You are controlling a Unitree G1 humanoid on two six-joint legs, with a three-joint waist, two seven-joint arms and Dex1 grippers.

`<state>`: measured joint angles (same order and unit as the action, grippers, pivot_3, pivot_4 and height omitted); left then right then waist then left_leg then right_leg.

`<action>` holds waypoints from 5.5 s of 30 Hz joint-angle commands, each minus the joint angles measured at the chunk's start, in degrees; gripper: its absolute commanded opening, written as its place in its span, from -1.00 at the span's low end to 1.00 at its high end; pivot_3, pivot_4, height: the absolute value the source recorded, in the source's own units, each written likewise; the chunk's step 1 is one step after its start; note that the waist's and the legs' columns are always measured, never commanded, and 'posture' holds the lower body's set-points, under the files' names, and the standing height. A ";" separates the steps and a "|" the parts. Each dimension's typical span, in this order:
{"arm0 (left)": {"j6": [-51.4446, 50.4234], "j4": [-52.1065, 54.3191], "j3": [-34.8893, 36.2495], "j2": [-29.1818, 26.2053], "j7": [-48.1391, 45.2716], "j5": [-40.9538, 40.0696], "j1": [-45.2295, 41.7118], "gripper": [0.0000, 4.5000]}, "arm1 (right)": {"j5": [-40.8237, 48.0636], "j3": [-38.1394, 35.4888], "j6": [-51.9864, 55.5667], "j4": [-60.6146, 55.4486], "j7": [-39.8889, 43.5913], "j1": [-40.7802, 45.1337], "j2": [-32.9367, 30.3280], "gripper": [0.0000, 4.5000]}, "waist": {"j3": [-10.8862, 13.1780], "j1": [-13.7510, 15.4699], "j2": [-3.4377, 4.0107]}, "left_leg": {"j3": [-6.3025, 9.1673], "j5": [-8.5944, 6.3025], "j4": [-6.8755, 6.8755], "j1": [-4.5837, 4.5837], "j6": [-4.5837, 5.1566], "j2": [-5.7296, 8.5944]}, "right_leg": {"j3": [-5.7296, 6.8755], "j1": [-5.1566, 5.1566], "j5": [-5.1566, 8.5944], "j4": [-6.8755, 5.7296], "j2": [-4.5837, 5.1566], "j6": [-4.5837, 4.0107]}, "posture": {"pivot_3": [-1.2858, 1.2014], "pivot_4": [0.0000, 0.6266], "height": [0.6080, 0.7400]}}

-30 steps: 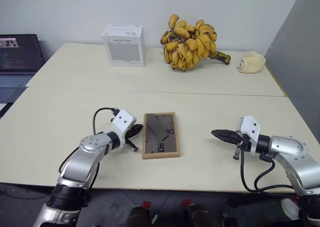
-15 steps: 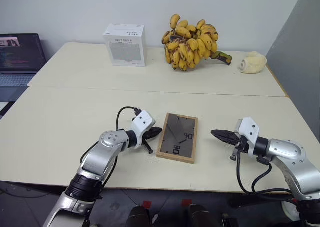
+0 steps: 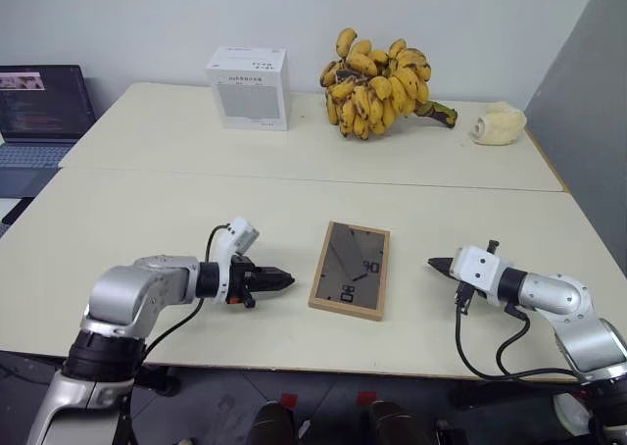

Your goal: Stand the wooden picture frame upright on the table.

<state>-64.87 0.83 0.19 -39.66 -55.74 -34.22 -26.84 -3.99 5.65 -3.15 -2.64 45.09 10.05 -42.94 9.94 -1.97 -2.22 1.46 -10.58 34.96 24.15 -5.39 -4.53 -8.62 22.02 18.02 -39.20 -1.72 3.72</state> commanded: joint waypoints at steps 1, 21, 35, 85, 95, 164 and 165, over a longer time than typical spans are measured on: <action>-3.21 -4.16 0.81 1.39 -0.33 -2.46 -3.16 -0.10 | -3.02 0.09 -3.38 -0.58 -1.59 0.10 -0.68 -1.00 | 0.00 0.00 0.00 | 0.00 0.00 0.00 0.00 0.00 0.00 | 0.00 0.00 -0.04 0.00 0.00 -0.07 | 0.03 -0.52 1.00; -3.81 -10.68 -16.91 3.38 -9.04 0.89 -8.54 0.54 | -15.83 8.67 -4.59 10.02 -11.29 5.91 8.90 -1.00 | -0.16 -0.05 0.16 | 0.00 0.00 0.04 -0.30 -0.01 0.03 | -0.03 -0.29 -0.06 -0.09 0.00 -0.15 | 0.03 -0.52 1.00; -6.50 -12.75 -14.03 9.55 -4.99 0.92 -9.61 0.54 | -16.93 12.34 -2.15 11.20 -12.40 11.55 18.11 -1.00 | -0.31 -0.08 0.23 | 0.04 0.00 0.04 -0.35 -0.01 0.03 | -0.01 -0.34 -0.07 -0.11 0.00 -0.17 | 0.03 -0.52 1.00; 1.06 -1.17 4.44 8.81 2.40 -6.12 -13.04 -0.43 | 17.92 -10.25 29.43 -21.48 -9.56 14.38 13.21 -0.18 | -0.02 -1.48 0.35 | 0.08 0.01 -0.05 -0.18 -0.02 0.01 | 0.00 -0.20 -0.11 -0.06 0.00 -0.24 | 0.03 -0.52 1.00; 2.00 0.32 0.75 9.91 1.71 -5.99 -17.26 -0.43 | 27.86 -6.98 43.13 -26.01 -17.05 26.47 24.87 0.97 | -0.01 -1.03 0.35 | 0.22 0.01 -0.02 0.37 -0.02 0.02 | 0.16 0.24 -0.12 -0.03 0.00 -0.25 | 0.03 -0.52 1.00; -4.46 -5.87 -3.13 7.34 -10.31 2.10 -23.71 -0.43 | -27.30 6.62 -37.61 11.01 -29.80 21.96 -8.28 0.97 | 0.14 -1.39 0.47 | 0.47 0.01 0.03 0.67 -0.01 0.05 | 0.44 0.38 -0.12 0.03 0.00 -0.26 | 0.03 -0.52 1.00; -7.75 -2.75 -2.50 6.27 -9.92 0.16 -22.84 -0.43 | -32.98 7.58 -42.17 13.29 -35.79 23.47 -8.63 0.97 | 0.16 -1.46 0.50 | 0.46 0.01 0.04 0.65 -0.01 0.04 | 0.42 0.40 -0.12 -0.02 0.00 -0.26 | 0.03 -0.52 1.00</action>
<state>-66.38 -9.96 -5.27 -31.60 -65.65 -28.77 -49.82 -26.04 12.31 -33.57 7.44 20.79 30.14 -50.20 10.10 -3.43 -1.72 1.91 -10.57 35.00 24.79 -5.40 -4.49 -8.21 22.42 17.89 -39.25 -1.72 3.46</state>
